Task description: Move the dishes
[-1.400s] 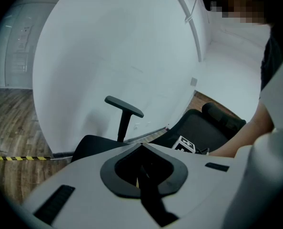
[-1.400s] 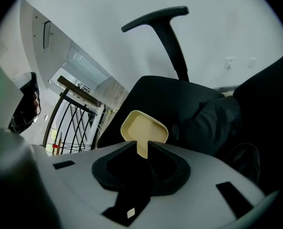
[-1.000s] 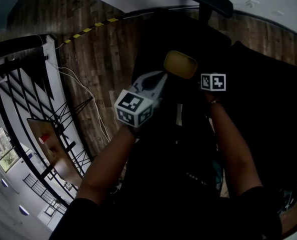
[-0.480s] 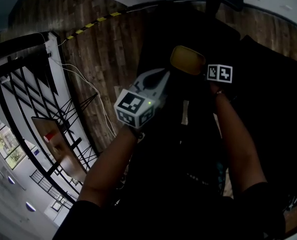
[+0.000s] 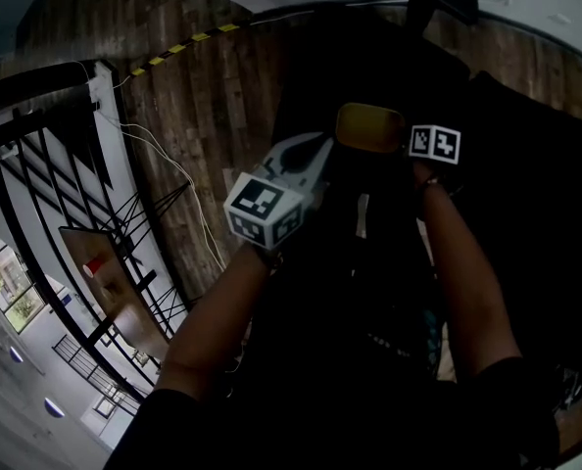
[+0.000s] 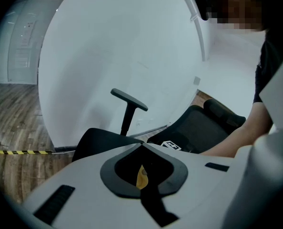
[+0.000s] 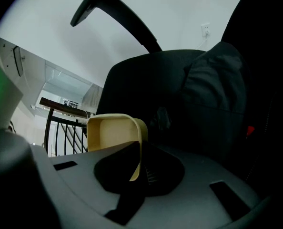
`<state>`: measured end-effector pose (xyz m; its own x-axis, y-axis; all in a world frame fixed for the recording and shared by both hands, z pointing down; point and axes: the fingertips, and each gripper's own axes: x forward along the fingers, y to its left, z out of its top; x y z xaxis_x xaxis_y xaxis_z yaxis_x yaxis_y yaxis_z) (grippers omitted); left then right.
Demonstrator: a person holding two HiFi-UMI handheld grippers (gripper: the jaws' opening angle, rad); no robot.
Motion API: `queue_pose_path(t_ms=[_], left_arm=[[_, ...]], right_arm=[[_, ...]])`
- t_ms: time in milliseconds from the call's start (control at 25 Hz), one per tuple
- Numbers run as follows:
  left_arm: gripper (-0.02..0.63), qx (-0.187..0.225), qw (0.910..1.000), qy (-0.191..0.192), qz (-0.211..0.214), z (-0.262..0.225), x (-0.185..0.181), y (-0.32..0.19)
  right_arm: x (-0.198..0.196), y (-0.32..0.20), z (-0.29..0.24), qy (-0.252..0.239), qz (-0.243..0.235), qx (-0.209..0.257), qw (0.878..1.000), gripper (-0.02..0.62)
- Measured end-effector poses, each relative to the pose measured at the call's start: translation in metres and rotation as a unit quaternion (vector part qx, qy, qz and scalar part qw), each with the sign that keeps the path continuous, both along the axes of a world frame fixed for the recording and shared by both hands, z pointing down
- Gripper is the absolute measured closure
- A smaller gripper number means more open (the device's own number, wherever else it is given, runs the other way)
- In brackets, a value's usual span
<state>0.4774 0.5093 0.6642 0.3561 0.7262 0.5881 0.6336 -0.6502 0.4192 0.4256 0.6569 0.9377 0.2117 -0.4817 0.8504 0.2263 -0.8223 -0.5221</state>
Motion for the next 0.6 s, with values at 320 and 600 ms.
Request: queue_pose_path(t_ms=[320,600], left_arm=[[0.611,-0.028,0.9991,0.029,0.008,-0.054,-0.006,-0.008],[0.611,-0.052,0.9976,0.045,0.008,-0.110,-0.028,-0.039]], right_arm=[[0.004,-0.004,-0.089,0.040,0.004,-0.013,0.999,0.571],[-0.009,-0.022,-0.184,0.087,0.027,-0.018,0.996,0.571]])
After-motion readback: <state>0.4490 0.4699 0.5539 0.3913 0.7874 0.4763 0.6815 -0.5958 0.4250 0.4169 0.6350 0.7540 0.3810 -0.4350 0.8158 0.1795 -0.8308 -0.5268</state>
